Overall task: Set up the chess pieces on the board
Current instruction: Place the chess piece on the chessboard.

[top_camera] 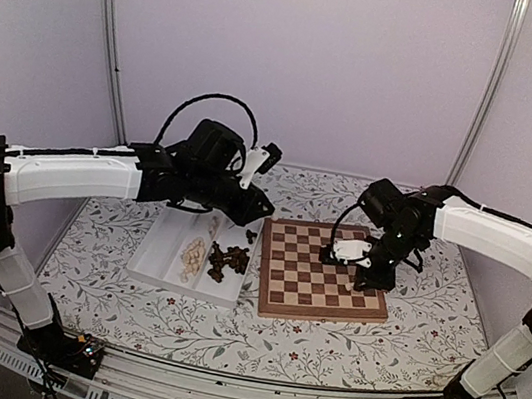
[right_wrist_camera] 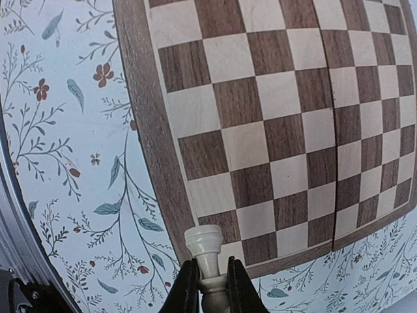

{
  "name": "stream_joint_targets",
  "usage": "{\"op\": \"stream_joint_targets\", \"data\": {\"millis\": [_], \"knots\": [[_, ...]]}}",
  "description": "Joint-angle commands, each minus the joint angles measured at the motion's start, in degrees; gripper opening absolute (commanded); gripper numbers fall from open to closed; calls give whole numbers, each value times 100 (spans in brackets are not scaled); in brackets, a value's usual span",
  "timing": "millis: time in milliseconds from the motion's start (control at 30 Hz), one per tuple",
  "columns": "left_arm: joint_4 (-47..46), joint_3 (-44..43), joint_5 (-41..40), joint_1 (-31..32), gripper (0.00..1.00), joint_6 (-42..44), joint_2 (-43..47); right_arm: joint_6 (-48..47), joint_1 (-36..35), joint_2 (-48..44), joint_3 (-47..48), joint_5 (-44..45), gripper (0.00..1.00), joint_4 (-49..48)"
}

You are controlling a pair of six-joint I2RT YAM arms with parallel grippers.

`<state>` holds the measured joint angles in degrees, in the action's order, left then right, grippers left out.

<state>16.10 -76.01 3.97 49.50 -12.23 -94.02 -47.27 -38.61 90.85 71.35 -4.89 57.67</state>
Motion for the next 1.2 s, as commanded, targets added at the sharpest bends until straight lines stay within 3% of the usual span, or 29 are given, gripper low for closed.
{"op": "stream_joint_targets", "data": {"millis": [0,333,700,933,1167], "knots": [[-262,237,-4,-19,5,-120,290,135,-343,299,-60,723,0,263],[-411,556,50,-19,5,-144,379,454,-636,1039,90,1497,0,289],[-589,833,148,-34,5,-159,428,584,-675,1402,394,1458,4,300],[-628,919,209,-45,5,-142,435,640,-687,1440,446,1293,26,345],[-699,1000,290,-45,5,-173,439,690,-691,1406,450,1260,29,343]]}}
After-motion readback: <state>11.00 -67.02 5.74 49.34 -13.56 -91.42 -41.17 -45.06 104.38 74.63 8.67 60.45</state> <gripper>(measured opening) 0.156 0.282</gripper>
